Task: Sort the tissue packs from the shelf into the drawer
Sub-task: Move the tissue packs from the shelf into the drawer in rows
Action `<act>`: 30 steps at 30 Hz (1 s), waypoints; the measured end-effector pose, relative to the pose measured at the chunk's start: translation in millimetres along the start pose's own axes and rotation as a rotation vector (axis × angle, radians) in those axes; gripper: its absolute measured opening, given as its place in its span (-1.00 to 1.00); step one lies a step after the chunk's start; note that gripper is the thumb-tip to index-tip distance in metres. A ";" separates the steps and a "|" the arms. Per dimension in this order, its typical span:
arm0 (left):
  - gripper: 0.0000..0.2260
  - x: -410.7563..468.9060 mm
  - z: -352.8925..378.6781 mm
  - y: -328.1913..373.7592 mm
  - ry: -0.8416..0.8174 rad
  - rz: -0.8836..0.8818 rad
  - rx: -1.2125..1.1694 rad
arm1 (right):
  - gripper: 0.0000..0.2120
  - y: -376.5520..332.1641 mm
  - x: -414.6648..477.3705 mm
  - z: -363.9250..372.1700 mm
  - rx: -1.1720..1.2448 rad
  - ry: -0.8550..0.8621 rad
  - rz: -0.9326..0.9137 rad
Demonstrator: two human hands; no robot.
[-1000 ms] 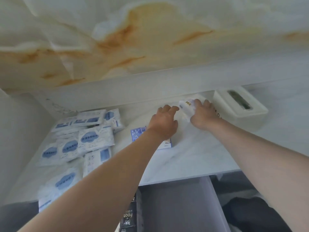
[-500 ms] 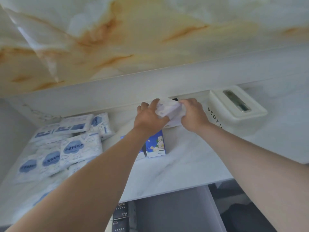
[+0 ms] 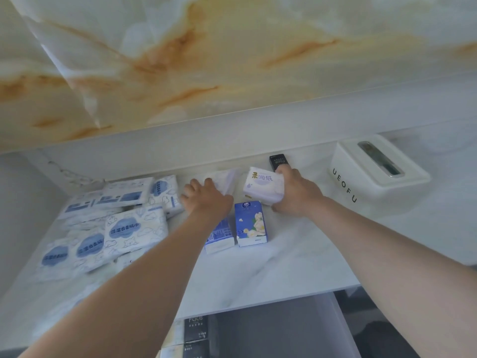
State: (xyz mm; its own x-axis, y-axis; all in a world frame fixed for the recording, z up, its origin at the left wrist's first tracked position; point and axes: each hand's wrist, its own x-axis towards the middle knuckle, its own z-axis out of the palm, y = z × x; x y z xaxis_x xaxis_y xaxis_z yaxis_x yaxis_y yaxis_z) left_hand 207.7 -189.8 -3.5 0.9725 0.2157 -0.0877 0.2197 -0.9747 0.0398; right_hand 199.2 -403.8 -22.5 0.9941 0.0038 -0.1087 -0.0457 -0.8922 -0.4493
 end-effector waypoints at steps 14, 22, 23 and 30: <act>-0.47 20.2 7.3 55.9 -0.166 0.652 0.027 | -0.34 -0.9 32.3 -50.7 -0.316 -0.183 0.077; -0.61 38.6 22.2 60.8 0.020 0.632 0.094 | -0.31 -2.1 60.3 1.6 -0.269 -0.107 0.146; -0.61 41.9 22.7 58.5 0.052 0.629 0.068 | -0.32 -1.5 65.6 3.9 -0.268 -0.106 0.153; -0.58 54.2 31.6 34.2 0.275 0.648 -0.189 | -0.71 -6.8 88.6 15.0 -0.219 0.106 0.095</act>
State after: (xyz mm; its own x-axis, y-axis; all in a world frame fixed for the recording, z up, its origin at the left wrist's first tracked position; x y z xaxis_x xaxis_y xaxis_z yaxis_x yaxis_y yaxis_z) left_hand 265.6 -213.3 -38.4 0.8907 -0.3701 0.2638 -0.4211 -0.8905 0.1725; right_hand 286.1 -390.6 -42.4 0.9917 -0.1214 -0.0424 -0.1280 -0.9629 -0.2376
